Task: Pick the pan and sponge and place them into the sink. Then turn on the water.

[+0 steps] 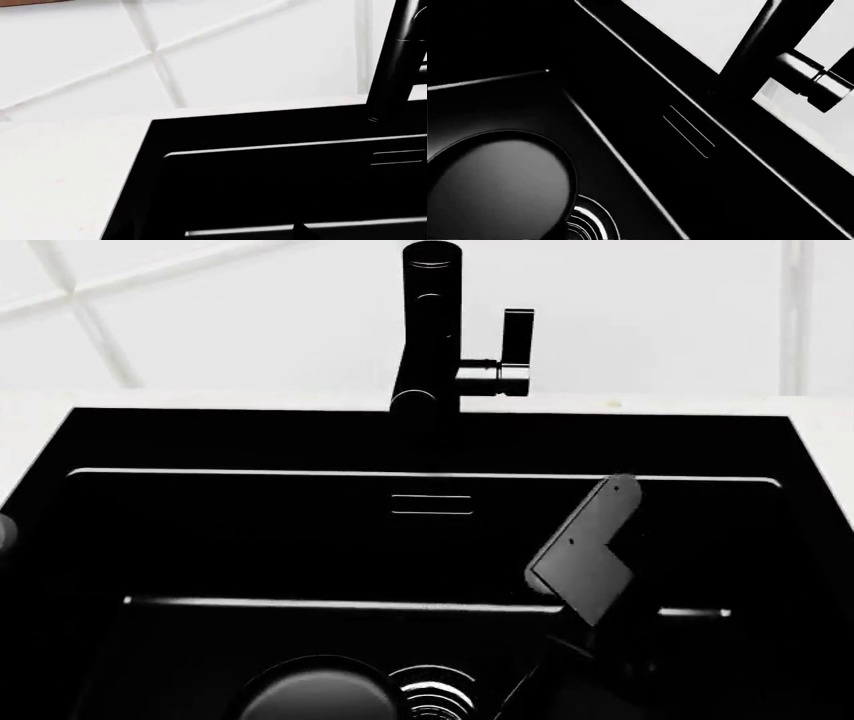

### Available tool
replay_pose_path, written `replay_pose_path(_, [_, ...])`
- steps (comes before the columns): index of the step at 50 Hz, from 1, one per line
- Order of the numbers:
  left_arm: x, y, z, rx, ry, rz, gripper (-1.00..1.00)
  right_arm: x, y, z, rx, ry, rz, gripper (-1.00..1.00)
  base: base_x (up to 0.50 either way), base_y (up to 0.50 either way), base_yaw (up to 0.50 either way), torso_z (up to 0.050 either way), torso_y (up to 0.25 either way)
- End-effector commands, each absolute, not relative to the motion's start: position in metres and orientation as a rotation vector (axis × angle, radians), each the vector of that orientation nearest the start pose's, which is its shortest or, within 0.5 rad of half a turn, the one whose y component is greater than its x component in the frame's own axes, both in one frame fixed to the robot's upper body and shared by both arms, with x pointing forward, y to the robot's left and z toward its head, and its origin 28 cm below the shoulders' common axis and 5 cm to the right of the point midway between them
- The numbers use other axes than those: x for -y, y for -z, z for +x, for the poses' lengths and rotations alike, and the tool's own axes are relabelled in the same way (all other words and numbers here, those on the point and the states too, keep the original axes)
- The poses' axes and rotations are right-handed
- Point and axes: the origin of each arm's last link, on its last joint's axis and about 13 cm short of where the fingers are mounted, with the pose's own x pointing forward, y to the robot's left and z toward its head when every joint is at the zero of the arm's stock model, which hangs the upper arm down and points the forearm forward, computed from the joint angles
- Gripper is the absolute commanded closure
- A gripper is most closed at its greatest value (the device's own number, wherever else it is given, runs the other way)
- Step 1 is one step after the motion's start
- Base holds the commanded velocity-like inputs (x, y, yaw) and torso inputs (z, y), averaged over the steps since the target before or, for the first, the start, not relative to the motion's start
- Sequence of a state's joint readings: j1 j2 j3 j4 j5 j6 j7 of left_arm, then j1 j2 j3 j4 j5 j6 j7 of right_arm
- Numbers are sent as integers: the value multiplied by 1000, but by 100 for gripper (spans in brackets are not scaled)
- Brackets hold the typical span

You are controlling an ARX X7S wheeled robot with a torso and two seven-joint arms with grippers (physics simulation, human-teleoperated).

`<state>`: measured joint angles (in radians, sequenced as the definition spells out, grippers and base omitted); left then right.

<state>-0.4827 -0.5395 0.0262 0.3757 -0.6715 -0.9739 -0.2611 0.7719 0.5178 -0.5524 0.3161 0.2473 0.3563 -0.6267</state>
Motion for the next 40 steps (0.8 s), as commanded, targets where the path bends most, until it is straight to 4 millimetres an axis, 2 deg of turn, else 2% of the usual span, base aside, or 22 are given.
replay_pose_path(1, [-284, -164, 259, -183, 8, 79, -100, 191, -147, 321, -75, -461, -209, -100, 0, 0, 0, 0, 0])
replay_pose_path(3, [-281, -164, 261, -182, 7, 80, -100, 190, -152, 319, -72, -416, -148, -100, 0, 0, 0, 0, 0])
replay_pose_path(4, [-280, -164, 260, -179, 10, 81, -100, 190, -156, 316, -6, -380, -227, -100, 0, 0, 0, 0, 0])
replay_pose_path(5, [-280, -164, 259, -178, 9, 82, -100, 190, -155, 314, -12, -352, -248, -100, 0, 0, 0, 0, 0])
replay_pose_path(6, [-283, -163, 255, -176, 6, 80, -100, 189, -156, 311, 7, -335, -180, -100, 0, 0, 0, 0, 0])
replay_pose_path(8, [-284, -162, 254, -179, 4, 84, -100, 187, -159, 304, 41, -313, -182, -100, 0, 0, 0, 0, 0])
replay_pose_path(12, [-287, -163, 248, -173, -27, 93, -100, 186, -171, 288, 100, -222, -49, -100, 0, 0, 0, 0, 0])
replay_pose_path(14, [-288, -165, 246, -153, -105, 24, -100, 186, -170, 282, 100, -193, -75, -100, 0, 0, 0, 0, 0])
replay_pose_path(16, [-291, -164, 242, -242, -226, 133, -100, 186, -169, 278, 106, -182, -102, -100, 0, 0, 0, 0, 0])
replay_pose_path(18, [-287, -163, 238, -226, -190, 100, -100, 189, -164, 279, 101, -168, -114, -100, 0, 0, 0, 0, 0])
replay_pose_path(20, [-295, -164, 226, -255, -221, 81, -100, 191, -160, 280, 98, -148, -117, -100, 0, 0, 0, 0, 0])
replay_pose_path(25, [-297, -178, 217, -228, -240, 67, -100, 192, -161, 277, 94, -109, -84, -100, 0, 0, 0, 0, 0])
replay_pose_path(31, [-321, -191, 187, -235, -328, 51, -100, 194, -172, 269, 90, -73, -71, -100, 0, 0, 0, 0, 0])
replay_pose_path(33, [-323, -191, 180, -235, -379, 176, -100, 193, -175, 267, 100, -83, -84, -100, 0, 0, 0, 0, 0])
replay_pose_path(34, [-325, -193, 176, -225, -401, 82, -100, 191, -174, 267, 99, -99, -111, -100, 0, 0, 0, 0, 0])
replay_pose_path(40, [-338, -203, 150, -219, -475, 71, -100, 191, -173, 268, 85, -95, -130, -100, 0, 0, 0, 0, 0])
